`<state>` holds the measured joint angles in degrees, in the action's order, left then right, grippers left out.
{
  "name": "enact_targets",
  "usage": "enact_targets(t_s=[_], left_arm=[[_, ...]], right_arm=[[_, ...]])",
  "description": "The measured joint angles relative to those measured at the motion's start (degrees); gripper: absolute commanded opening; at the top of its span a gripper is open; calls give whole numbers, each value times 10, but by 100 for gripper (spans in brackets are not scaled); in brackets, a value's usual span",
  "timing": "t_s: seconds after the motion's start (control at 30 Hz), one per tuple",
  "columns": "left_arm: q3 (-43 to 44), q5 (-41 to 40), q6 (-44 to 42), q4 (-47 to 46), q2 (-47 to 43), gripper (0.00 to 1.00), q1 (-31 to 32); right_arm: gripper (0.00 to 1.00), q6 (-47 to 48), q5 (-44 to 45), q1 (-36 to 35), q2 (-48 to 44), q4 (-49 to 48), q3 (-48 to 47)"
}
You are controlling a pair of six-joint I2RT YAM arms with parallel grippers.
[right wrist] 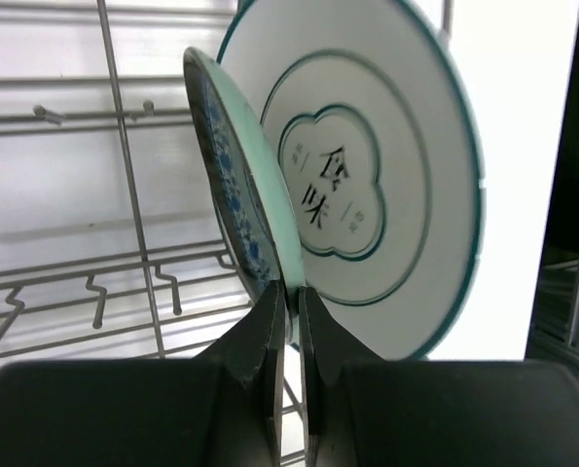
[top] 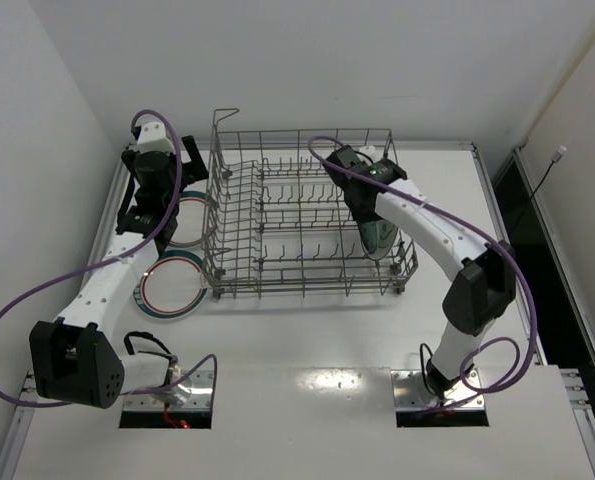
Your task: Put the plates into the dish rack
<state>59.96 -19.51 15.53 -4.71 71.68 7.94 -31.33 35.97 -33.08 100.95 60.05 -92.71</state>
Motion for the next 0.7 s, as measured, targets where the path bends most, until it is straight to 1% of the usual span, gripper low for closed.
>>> enact_targets(t_s=[0.13,0.3,0.7], left_arm=[[0,0,0,0,0,100,0],[0,0,0,0,0,100,0],[0,0,0,0,0,100,0]], right_arm=[[0,10,26,-1,0,9,-32],[0,19,52,-1,0,10,-42],[0,19,54,-1,0,-13,-76]])
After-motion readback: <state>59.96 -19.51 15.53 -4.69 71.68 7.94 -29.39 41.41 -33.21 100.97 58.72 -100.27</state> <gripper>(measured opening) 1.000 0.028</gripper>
